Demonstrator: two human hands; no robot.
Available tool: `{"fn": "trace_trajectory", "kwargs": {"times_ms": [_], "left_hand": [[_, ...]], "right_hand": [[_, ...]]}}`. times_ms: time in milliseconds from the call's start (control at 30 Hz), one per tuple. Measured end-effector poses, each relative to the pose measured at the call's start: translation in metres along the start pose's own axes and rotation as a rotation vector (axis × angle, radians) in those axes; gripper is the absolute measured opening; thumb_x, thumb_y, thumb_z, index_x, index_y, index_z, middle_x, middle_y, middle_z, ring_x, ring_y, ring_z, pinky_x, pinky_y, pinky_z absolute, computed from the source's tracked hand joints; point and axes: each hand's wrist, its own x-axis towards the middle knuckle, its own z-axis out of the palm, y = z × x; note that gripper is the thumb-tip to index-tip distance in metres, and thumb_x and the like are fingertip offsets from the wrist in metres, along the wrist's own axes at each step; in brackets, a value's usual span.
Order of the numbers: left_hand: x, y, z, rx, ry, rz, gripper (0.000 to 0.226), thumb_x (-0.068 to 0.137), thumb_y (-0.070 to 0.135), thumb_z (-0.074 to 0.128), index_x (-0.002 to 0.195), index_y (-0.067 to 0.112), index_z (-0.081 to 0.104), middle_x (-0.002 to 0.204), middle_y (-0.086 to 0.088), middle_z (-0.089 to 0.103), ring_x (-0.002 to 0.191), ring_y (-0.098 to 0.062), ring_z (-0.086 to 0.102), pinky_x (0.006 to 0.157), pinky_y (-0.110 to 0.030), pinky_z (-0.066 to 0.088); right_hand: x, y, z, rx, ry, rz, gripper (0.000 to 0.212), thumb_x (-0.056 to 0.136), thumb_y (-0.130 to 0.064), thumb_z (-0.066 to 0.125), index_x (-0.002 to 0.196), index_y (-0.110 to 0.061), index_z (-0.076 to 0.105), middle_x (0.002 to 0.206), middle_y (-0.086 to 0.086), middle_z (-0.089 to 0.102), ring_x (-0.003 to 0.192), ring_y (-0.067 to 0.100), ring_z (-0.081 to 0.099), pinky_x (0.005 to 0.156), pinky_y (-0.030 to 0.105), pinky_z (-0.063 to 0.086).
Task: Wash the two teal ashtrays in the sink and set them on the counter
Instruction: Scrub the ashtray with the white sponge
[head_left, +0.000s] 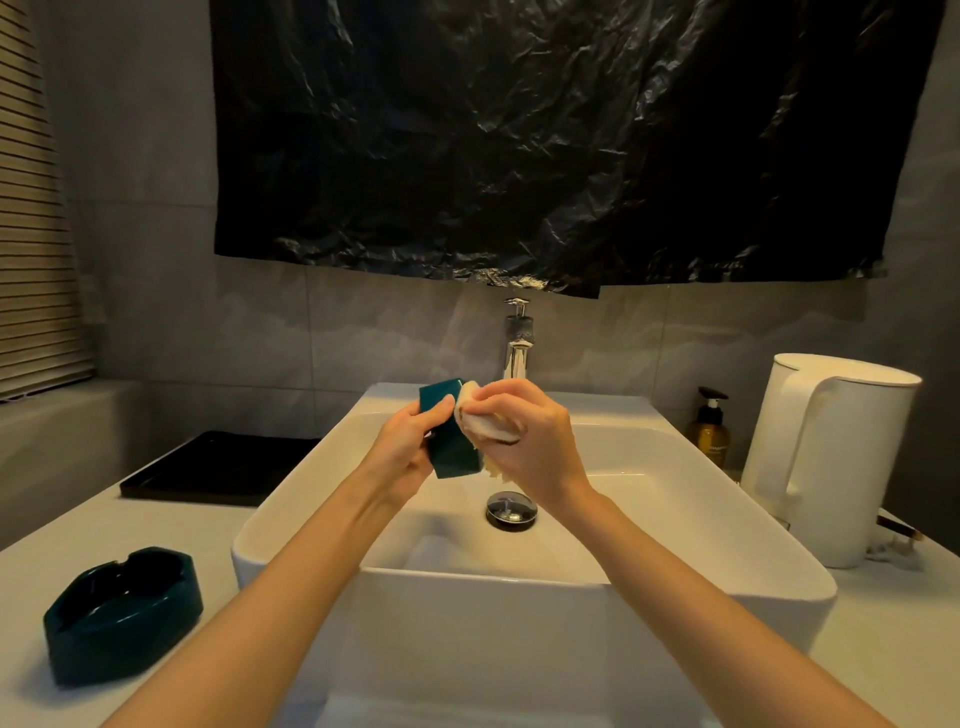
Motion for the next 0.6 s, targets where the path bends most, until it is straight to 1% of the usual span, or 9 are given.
{"fn": "trace_trajectory", "kwargs": {"times_ms": [100,167,267,367,433,467,533,600], "left_hand": [[0.002,0.001,-0.002,-0.053,0.011,-0.012,0.035,0.093,0.019,0.054,0.126,0.004,0.052,0.112,-0.016,0.060,0.100,-0.025,0.059,0.072,-0.034,0.053],[0.001,0.001,-0.002,-0.091,0.020,-0.020,0.036,0.094,0.018,0.054,0.126,0.002,0.051,0.111,-0.017,0.061,0.100,-0.025,0.060,0.074,-0.035,0.054],[0.001,0.002,-0.005,-0.210,0.044,-0.057,0.039,0.093,0.018,0.054,0.129,0.001,0.050,0.117,-0.019,0.059,0.103,-0.026,0.060,0.078,-0.037,0.054],[0.001,0.005,-0.009,-0.340,0.078,-0.083,0.042,0.093,0.017,0.055,0.132,0.003,0.046,0.125,-0.018,0.056,0.108,-0.028,0.059,0.076,-0.038,0.054],[0.001,0.006,-0.010,-0.388,0.099,-0.068,0.045,0.093,0.018,0.055,0.134,0.006,0.044,0.126,-0.017,0.054,0.110,-0.029,0.057,0.074,-0.038,0.054],[0.001,0.006,-0.011,-0.408,0.106,-0.054,0.045,0.092,0.018,0.056,0.134,0.006,0.044,0.124,-0.017,0.054,0.110,-0.029,0.056,0.074,-0.039,0.054],[0.000,0.008,-0.011,-0.442,0.106,-0.032,0.045,0.092,0.019,0.056,0.134,0.008,0.043,0.121,-0.015,0.054,0.110,-0.028,0.055,0.077,-0.041,0.053],[-0.003,0.009,-0.009,-0.438,0.093,-0.028,0.043,0.093,0.019,0.055,0.133,0.009,0.044,0.120,-0.015,0.055,0.108,-0.028,0.056,0.079,-0.041,0.052]], "right_hand": [[-0.003,0.001,0.004,-0.082,-0.059,-0.156,0.019,0.074,-0.007,0.080,0.091,-0.008,0.072,0.103,0.009,0.064,0.092,0.021,0.061,0.080,0.022,0.052],[-0.003,-0.001,0.009,-0.123,-0.108,-0.235,0.016,0.075,-0.005,0.078,0.089,-0.008,0.073,0.103,0.009,0.065,0.092,0.020,0.058,0.080,0.024,0.051],[-0.003,-0.004,0.012,-0.131,-0.188,-0.297,0.013,0.075,-0.005,0.078,0.087,-0.008,0.074,0.102,0.008,0.066,0.089,0.020,0.057,0.076,0.025,0.052],[-0.005,-0.006,0.010,-0.156,-0.322,-0.340,0.012,0.074,-0.002,0.078,0.084,-0.009,0.074,0.100,0.006,0.065,0.083,0.021,0.059,0.068,0.027,0.054],[-0.006,-0.004,0.007,-0.195,-0.351,-0.302,0.015,0.072,-0.002,0.080,0.082,-0.008,0.071,0.100,0.006,0.065,0.081,0.021,0.060,0.063,0.028,0.056],[-0.006,-0.002,0.006,-0.204,-0.327,-0.243,0.017,0.070,-0.002,0.080,0.082,-0.008,0.070,0.100,0.008,0.065,0.081,0.021,0.061,0.063,0.027,0.057],[-0.006,0.000,0.003,-0.178,-0.238,-0.094,0.021,0.069,-0.001,0.081,0.084,-0.008,0.067,0.101,0.011,0.063,0.085,0.024,0.062,0.065,0.023,0.057],[-0.006,0.000,0.002,-0.172,-0.191,-0.044,0.024,0.069,-0.001,0.081,0.086,-0.008,0.066,0.103,0.012,0.061,0.088,0.025,0.062,0.069,0.020,0.054]]}}
